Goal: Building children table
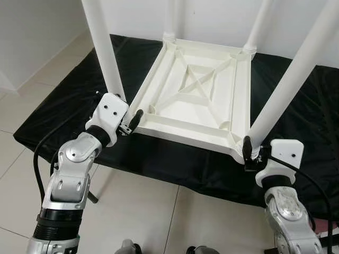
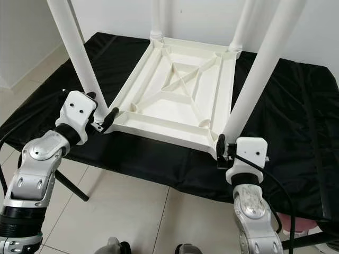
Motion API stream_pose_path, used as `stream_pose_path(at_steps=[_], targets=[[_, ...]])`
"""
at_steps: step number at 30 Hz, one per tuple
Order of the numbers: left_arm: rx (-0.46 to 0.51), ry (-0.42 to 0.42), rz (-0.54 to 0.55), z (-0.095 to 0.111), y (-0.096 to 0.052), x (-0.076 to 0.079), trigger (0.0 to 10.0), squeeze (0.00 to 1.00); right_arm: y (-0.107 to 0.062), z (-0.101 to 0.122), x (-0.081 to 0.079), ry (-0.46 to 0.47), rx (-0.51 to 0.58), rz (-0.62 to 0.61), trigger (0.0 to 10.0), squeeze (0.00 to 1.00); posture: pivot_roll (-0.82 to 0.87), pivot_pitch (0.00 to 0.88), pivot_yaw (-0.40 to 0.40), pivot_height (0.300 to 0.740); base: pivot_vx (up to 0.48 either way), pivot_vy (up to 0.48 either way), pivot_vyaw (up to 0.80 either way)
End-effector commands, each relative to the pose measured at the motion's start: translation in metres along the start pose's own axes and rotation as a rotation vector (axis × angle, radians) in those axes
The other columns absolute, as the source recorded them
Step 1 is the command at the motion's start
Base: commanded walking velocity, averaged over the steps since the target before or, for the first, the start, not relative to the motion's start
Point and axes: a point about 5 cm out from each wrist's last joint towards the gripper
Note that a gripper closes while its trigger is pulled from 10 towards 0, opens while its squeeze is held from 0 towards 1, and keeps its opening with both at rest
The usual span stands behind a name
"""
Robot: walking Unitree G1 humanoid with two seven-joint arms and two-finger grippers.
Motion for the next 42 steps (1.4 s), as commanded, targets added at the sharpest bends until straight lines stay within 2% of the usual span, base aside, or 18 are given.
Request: stream_pose_path(at_steps=[1,2,4,6,7,8,10,14,17,19,20,23,27,30,34,35,37,42], targets=[[-0.091,-0.093,0.102,-0.015,-0.005,-0.004,10.0,0.00,0.004,-0.012,0.003,-0.033,-0.060,-0.046,10.0,0.00,-0.03,0.120,0.034,0.740,0.000,0.000,0.00],[-0.091,-0.093,0.102,-0.015,-0.005,-0.004,10.0,0.00,0.004,-0.012,0.003,-0.033,-0.060,-0.046,10.0,0.00,-0.03,0.120,0.034,0.740,0.000,0.000,0.00],[-0.079,-0.203,0.053,-0.015,-0.011,0.005,10.0,0.00,0.011,-0.020,0.001,-0.046,-0.103,-0.056,10.0,0.00,-0.02,0.122,0.029,0.740,0.000,0.000,0.00],[-0.074,-0.227,0.044,-0.015,-0.013,0.007,10.0,0.00,0.013,-0.022,-0.001,-0.037,-0.111,-0.052,10.0,0.00,-0.02,0.122,0.029,0.740,0.000,0.000,0.00],[-0.060,-0.316,0.015,-0.014,-0.018,0.014,10.0,0.00,0.019,-0.026,-0.001,-0.005,-0.134,-0.062,10.0,0.00,-0.02,0.124,0.027,0.740,0.000,0.000,0.00],[-0.060,-0.316,0.015,-0.014,-0.018,0.014,10.0,0.00,0.019,-0.026,-0.001,-0.005,-0.134,-0.062,10.0,0.00,-0.02,0.124,0.027,0.740,0.000,0.000,0.00],[-0.051,-0.377,0.006,-0.013,-0.021,0.018,10.0,0.00,0.024,-0.028,-0.002,0.006,-0.143,-0.061,10.0,0.00,-0.01,0.127,0.026,0.740,0.000,0.000,0.00],[-0.042,-0.404,0.015,-0.013,-0.022,0.020,10.0,0.00,0.029,-0.026,-0.003,0.000,-0.130,-0.047,10.0,0.00,-0.01,0.132,0.020,0.740,0.000,0.000,0.00],[-0.029,-0.424,0.081,-0.012,-0.013,0.016,10.0,0.00,0.036,-0.024,-0.005,-0.006,-0.114,-0.031,10.0,0.00,0.00,0.136,0.014,0.740,0.000,0.000,0.00],[-0.034,-0.389,0.132,-0.014,-0.002,0.010,10.0,0.00,0.039,-0.024,-0.007,-0.004,-0.114,-0.025,10.0,0.00,0.00,0.147,0.005,0.740,0.000,0.000,0.00],[-0.034,-0.389,0.132,-0.014,-0.002,0.010,10.0,0.00,0.039,-0.024,-0.007,-0.004,-0.114,-0.025,10.0,0.00,0.00,0.147,0.005,0.740,0.000,0.000,0.00],[-0.040,-0.352,0.167,-0.014,0.017,0.002,10.0,0.00,0.042,-0.025,-0.011,0.001,-0.121,-0.006,10.0,0.00,-0.01,0.157,-0.001,0.740,0.000,0.000,0.00],[-0.040,-0.350,0.171,-0.013,0.020,0.000,10.0,0.00,0.043,-0.026,-0.012,0.005,-0.124,-0.003,10.0,0.00,-0.01,0.157,-0.001,0.740,0.000,0.000,0.00],[-0.055,-0.322,0.253,-0.016,0.030,-0.018,10.0,0.00,0.043,-0.027,-0.014,0.011,-0.132,0.006,10.0,0.00,-0.03,0.165,0.008,0.740,0.000,0.000,0.00],[-0.057,-0.309,0.271,-0.018,0.032,-0.022,10.0,0.00,0.043,-0.028,-0.014,0.017,-0.138,0.009,10.0,0.00,-0.03,0.165,0.008,0.740,0.000,0.000,0.00],[-0.048,-0.250,0.274,-0.017,0.032,-0.024,10.0,0.00,0.043,-0.030,-0.013,0.017,-0.153,0.011,10.0,0.00,-0.03,0.168,0.011,0.740,0.000,0.000,0.00],[0.005,-0.102,0.200,-0.010,0.030,-0.021,10.0,0.00,0.042,-0.034,-0.011,0.004,-0.181,-0.002,10.0,0.00,-0.04,0.170,0.013,0.740,0.000,0.000,0.00],[0.056,-0.110,0.133,-0.002,0.027,-0.023,10.0,0.00,0.046,-0.037,-0.006,-0.040,-0.190,-0.059,10.0,0.00,-0.03,0.169,0.013,0.740,0.000,0.000,0.00]])
Point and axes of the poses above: a point about 5 cm out from each wrist's last joint towards the gripper, its own y axis pointing out of the wrist towards the gripper, its own z axis along the axis of the wrist's last joint, x = y × z, and after that the axes turned 11 degrees about y, right-handed
